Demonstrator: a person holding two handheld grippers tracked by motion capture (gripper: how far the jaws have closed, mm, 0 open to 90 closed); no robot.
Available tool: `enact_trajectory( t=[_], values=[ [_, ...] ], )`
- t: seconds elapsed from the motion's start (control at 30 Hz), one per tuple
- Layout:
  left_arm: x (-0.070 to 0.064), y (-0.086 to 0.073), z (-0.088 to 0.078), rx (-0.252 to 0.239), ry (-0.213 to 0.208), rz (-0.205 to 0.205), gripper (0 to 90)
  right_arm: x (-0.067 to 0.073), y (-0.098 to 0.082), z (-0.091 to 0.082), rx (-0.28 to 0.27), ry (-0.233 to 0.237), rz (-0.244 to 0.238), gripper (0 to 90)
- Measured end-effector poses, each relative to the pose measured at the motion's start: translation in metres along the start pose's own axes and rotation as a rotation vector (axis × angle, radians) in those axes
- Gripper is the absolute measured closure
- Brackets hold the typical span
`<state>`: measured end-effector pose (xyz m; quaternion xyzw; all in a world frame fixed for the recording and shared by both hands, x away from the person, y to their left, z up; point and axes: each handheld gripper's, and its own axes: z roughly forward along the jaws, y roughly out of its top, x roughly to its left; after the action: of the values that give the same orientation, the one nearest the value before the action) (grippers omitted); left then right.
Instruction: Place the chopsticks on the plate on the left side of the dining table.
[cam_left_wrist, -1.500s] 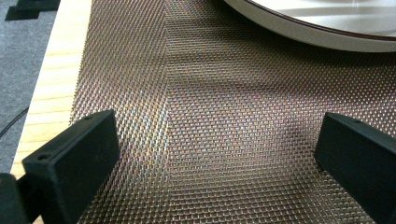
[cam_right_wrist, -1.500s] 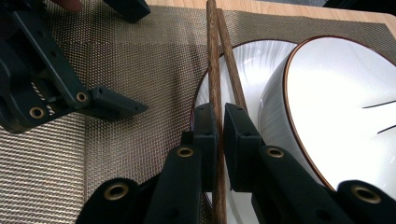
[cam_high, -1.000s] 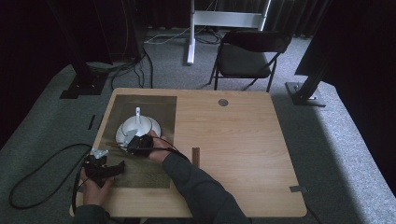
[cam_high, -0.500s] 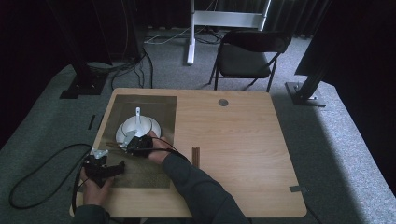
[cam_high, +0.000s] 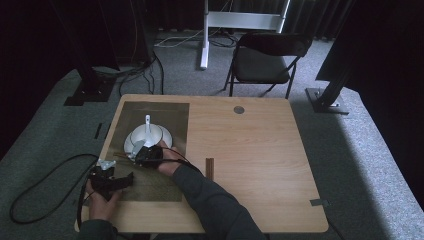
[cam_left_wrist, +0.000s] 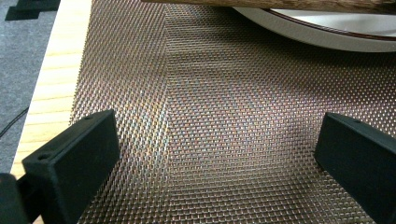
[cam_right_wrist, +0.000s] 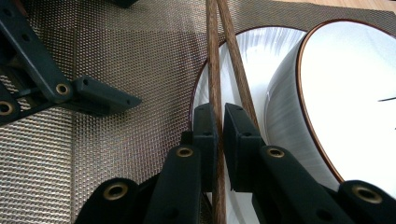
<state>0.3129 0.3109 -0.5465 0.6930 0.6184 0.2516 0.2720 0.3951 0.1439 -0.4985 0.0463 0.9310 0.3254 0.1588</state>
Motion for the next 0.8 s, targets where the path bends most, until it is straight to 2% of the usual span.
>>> enact_trajectory(
  t=[0.4,0.6,0.8],
  values=[
    [0.0000,0.0000,0.0000,0.000,0.000,0.000,0.2,0.0000,-0.0011,0.0011,0.004,-0.009,0.002,82.1],
    [0.0000,0.0000,0.0000,0.000,0.000,0.000,0.2,-0.0001,-0.0025,0.0007,0.004,-0.018,0.012,77.9],
    [0.0000,0.0000,0.0000,0.000,0.000,0.000,0.2,-0.0016,-0.0046,-0.0004,0.000,-0.023,0.017,69.9]
  ],
)
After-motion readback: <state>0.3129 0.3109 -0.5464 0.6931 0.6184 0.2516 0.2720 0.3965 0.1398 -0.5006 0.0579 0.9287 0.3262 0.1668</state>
